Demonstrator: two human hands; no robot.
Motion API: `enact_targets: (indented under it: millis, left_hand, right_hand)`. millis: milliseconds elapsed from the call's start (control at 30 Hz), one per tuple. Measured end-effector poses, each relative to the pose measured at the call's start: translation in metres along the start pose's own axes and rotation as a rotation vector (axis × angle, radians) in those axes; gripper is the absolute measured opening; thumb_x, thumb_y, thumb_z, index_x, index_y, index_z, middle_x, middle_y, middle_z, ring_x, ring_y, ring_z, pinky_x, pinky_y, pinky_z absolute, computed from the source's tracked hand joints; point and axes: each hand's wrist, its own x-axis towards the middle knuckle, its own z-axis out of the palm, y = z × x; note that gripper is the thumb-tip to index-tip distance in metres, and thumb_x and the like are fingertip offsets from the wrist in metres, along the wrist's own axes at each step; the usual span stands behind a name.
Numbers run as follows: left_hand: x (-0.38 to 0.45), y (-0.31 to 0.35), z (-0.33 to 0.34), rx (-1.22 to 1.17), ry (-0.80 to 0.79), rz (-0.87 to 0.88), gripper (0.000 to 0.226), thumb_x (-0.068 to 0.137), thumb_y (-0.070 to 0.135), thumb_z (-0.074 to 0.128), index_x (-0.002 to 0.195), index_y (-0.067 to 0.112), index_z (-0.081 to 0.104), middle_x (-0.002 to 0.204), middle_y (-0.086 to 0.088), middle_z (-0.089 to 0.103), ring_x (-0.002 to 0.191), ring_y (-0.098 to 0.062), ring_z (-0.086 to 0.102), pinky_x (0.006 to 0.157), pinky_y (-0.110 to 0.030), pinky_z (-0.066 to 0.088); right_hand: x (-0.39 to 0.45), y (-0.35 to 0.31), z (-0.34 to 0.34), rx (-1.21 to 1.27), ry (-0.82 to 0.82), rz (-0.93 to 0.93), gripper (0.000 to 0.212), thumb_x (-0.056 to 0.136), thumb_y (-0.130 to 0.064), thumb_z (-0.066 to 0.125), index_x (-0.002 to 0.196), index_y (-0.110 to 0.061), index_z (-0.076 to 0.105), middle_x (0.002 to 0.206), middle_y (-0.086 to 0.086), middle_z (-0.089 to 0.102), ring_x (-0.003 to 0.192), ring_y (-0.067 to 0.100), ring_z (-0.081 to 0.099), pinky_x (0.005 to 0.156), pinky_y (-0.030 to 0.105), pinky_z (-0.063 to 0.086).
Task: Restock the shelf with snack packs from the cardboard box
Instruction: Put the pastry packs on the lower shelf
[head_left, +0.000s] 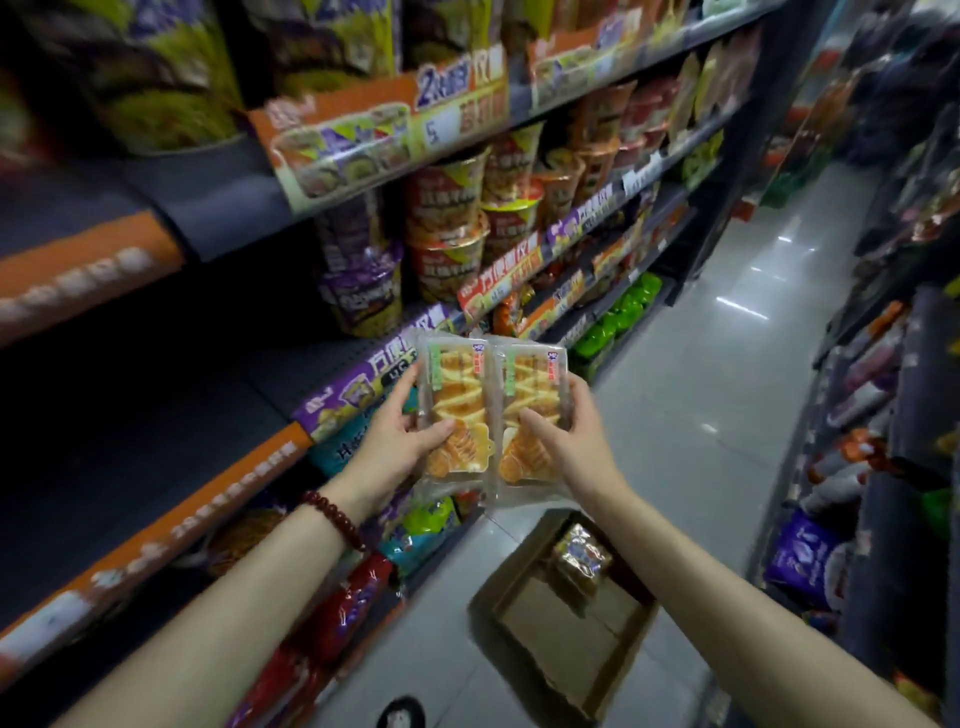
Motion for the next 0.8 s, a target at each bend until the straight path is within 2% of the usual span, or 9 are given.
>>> enact_targets:
  millis: [100, 233, 300, 400, 467, 533, 600, 667, 800]
  left_hand:
    - [-0.027, 0.018, -0.023, 0.011, 0.086, 0.072, 0.072, 0.084, -0.002, 0.065, 0.140, 0.035, 0.037, 0.123, -0.010, 0.063, 0.105, -0.023, 0.066, 0.077, -0.031, 0.058]
    - [-0.065, 0.036, -0.060, 0.051, 0.251, 0.163, 0.070, 0.084, -0.002, 0.066, 0.134, 0.040, 0.040, 0.123, -0.008, 0.064, 0.109, -0.026, 0.064, 0.091, -0.044, 0.054]
    - [-0.084, 0.040, -0.080, 0.046, 0.321, 0.161, 0.073, 0.085, -0.002, 0.066, 0.138, 0.039, 0.037, 0.122, -0.008, 0.064, 0.108, -0.026, 0.065, 0.091, -0.046, 0.054]
    - [-0.112, 0.040, -0.113, 0.058, 0.446, 0.120, 0.071, 0.085, 0.005, 0.067, 0.141, 0.034, 0.035, 0.112, -0.010, 0.067, 0.098, -0.026, 0.068, 0.086, -0.045, 0.056]
    - [-0.131, 0.037, -0.136, 0.039, 0.547, 0.087, 0.063, 0.085, 0.008, 0.068, 0.137, 0.028, 0.038, 0.106, -0.011, 0.067, 0.094, -0.024, 0.069, 0.084, -0.041, 0.056]
    - [-0.150, 0.032, -0.160, 0.003, 0.633, 0.063, 0.060, 0.084, 0.009, 0.069, 0.134, 0.022, 0.039, 0.107, -0.014, 0.066, 0.096, -0.025, 0.068, 0.086, -0.039, 0.055]
    - [-0.167, 0.027, -0.186, -0.027, 0.708, 0.049, 0.059, 0.084, 0.008, 0.069, 0.134, 0.019, 0.040, 0.109, -0.017, 0.066, 0.096, -0.026, 0.068, 0.084, -0.038, 0.056]
    - [-0.183, 0.023, -0.210, -0.035, 0.778, 0.043, 0.058, 0.084, 0.006, 0.069, 0.134, 0.018, 0.042, 0.107, -0.017, 0.067, 0.093, -0.027, 0.069, 0.079, -0.037, 0.057]
    - [-0.209, 0.021, -0.252, 0.001, 0.887, 0.050, 0.050, 0.085, 0.005, 0.068, 0.128, 0.020, 0.046, 0.103, -0.012, 0.069, 0.089, -0.021, 0.068, 0.073, -0.030, 0.055]
  right_hand:
    - [-0.004, -0.026, 0.025, -0.025, -0.079, -0.060, 0.042, 0.084, -0.025, 0.068, 0.115, -0.040, 0.043, 0.105, -0.011, 0.062, 0.095, 0.009, 0.064, 0.085, 0.035, 0.054]
    - [-0.009, -0.054, 0.066, -0.060, -0.178, -0.138, 0.047, 0.085, -0.023, 0.067, 0.122, -0.034, 0.041, 0.100, -0.016, 0.062, 0.085, -0.003, 0.063, 0.069, 0.014, 0.049]
    - [-0.011, -0.063, 0.090, -0.079, -0.261, -0.149, 0.047, 0.086, -0.025, 0.067, 0.125, -0.029, 0.041, 0.099, -0.012, 0.064, 0.081, -0.003, 0.064, 0.068, 0.016, 0.052]
    - [-0.013, -0.070, 0.133, -0.121, -0.383, -0.144, 0.042, 0.085, -0.030, 0.067, 0.121, -0.028, 0.045, 0.098, -0.003, 0.067, 0.087, 0.011, 0.067, 0.080, 0.034, 0.056]
    - [-0.015, -0.075, 0.165, -0.141, -0.457, -0.155, 0.036, 0.086, -0.028, 0.067, 0.115, -0.028, 0.046, 0.096, -0.005, 0.065, 0.086, 0.012, 0.065, 0.075, 0.027, 0.053]
    - [-0.019, -0.079, 0.199, -0.162, -0.519, -0.169, 0.037, 0.087, -0.026, 0.066, 0.117, -0.026, 0.045, 0.093, -0.006, 0.062, 0.084, 0.012, 0.062, 0.070, 0.021, 0.048]
    - [-0.026, -0.080, 0.233, -0.201, -0.577, -0.189, 0.042, 0.087, -0.028, 0.065, 0.122, -0.023, 0.043, 0.092, -0.005, 0.060, 0.083, 0.012, 0.060, 0.071, 0.024, 0.046]
    - [-0.034, -0.079, 0.267, -0.228, -0.618, -0.188, 0.047, 0.087, -0.031, 0.065, 0.125, -0.021, 0.040, 0.098, -0.003, 0.060, 0.089, 0.016, 0.060, 0.075, 0.029, 0.045]
    - [-0.048, -0.082, 0.325, -0.259, -0.661, -0.113, 0.052, 0.086, -0.035, 0.066, 0.123, -0.012, 0.038, 0.102, 0.001, 0.059, 0.095, 0.021, 0.059, 0.076, 0.031, 0.044]
